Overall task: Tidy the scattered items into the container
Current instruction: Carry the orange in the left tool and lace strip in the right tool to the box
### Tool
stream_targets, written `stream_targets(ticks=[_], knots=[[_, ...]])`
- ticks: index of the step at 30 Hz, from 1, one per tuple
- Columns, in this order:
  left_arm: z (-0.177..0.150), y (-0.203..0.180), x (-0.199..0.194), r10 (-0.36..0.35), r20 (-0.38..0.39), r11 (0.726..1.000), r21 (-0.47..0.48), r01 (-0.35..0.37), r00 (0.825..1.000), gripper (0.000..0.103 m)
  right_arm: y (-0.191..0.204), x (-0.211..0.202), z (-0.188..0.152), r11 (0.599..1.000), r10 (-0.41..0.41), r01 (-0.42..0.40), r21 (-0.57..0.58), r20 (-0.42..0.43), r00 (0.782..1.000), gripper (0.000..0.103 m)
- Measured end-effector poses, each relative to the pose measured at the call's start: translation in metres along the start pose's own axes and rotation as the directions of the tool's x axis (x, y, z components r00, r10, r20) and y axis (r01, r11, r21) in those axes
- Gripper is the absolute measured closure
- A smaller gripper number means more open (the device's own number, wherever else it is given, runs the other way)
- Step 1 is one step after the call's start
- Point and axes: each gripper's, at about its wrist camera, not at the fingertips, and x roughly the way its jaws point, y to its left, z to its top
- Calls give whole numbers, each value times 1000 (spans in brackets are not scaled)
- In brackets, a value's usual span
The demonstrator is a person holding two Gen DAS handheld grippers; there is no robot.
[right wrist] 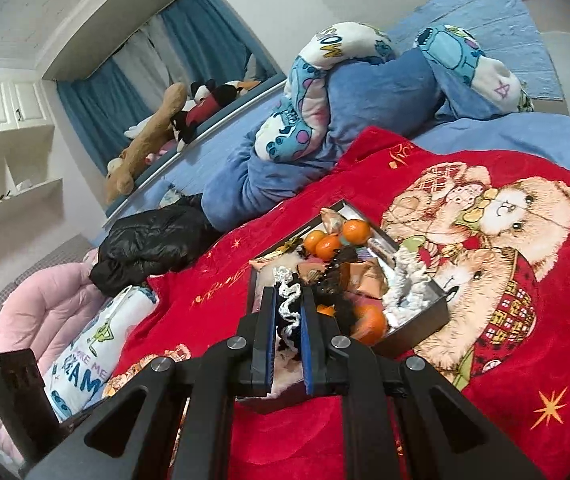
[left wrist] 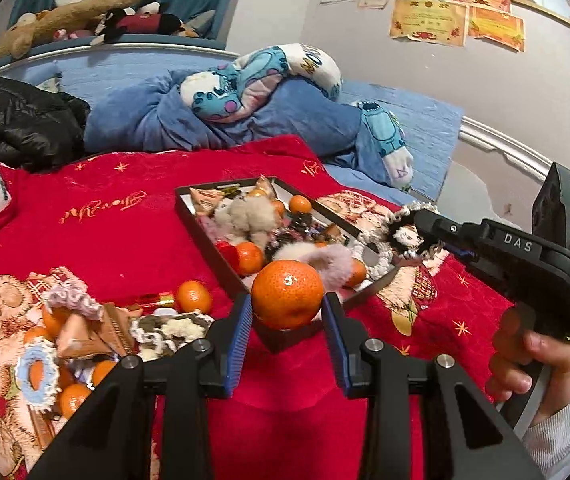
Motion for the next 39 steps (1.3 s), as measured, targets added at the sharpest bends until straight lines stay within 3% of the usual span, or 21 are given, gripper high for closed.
stream_targets(ticks=[15, 29, 39], knots=[[1, -7, 7, -10, -8, 1000, 7, 10, 1000, 66, 10, 8, -5, 1000, 11, -11, -11, -14, 1000, 90], [8, -15, 5, -16, -6, 999, 40, 16, 1000, 66, 8, 15, 6, 996, -85, 86, -25, 11, 996, 90], [60, -23, 32, -79, 23, 996, 30, 78, 997, 66, 9, 46, 26, 994, -89, 90, -55, 10, 996, 90]])
